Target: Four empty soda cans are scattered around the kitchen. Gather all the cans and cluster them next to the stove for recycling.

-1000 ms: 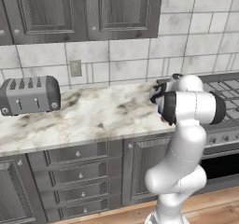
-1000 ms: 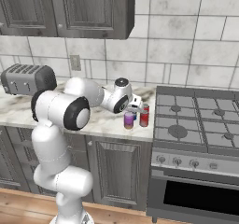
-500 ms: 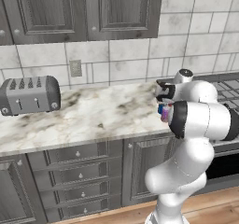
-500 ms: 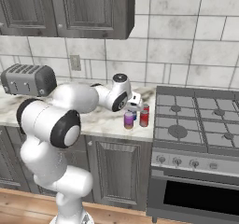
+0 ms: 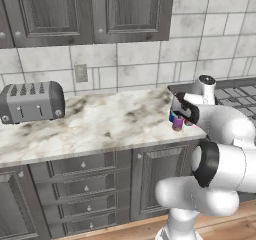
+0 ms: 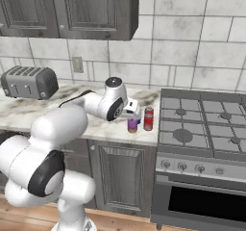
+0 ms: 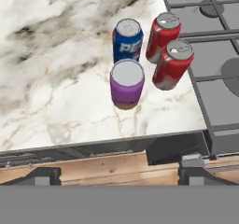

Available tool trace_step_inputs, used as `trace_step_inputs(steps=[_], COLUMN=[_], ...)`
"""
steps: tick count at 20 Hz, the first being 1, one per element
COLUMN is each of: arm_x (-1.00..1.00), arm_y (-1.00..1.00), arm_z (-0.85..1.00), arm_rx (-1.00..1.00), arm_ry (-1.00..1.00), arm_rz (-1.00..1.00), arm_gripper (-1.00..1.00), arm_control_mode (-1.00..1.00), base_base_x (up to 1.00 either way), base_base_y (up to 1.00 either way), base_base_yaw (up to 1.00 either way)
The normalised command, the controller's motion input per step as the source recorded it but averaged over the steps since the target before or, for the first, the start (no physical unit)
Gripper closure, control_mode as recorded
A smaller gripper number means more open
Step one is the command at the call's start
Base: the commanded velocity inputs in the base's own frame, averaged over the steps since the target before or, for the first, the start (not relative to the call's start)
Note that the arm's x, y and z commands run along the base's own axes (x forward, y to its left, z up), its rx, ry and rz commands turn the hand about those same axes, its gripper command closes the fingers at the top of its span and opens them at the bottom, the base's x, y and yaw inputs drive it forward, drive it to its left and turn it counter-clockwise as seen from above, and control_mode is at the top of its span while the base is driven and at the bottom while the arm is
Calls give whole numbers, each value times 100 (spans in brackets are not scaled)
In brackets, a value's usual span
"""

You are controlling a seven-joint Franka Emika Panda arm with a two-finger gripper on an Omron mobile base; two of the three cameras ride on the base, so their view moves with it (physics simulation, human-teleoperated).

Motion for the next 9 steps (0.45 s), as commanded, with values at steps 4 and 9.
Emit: trace_step_inputs(steps=[4, 9], arm_x=[-73, -74], arm_y=[27, 37], arm_z=[23, 13], arm_rx=[0, 0], arm_ry=[-4, -20], arm_rz=[0, 0], arm_gripper=[-100, -100], arm_control_mode=[-100, -100], base_base_x=[0, 0], base_base_y=[0, 0], base_base_yaw=[0, 0])
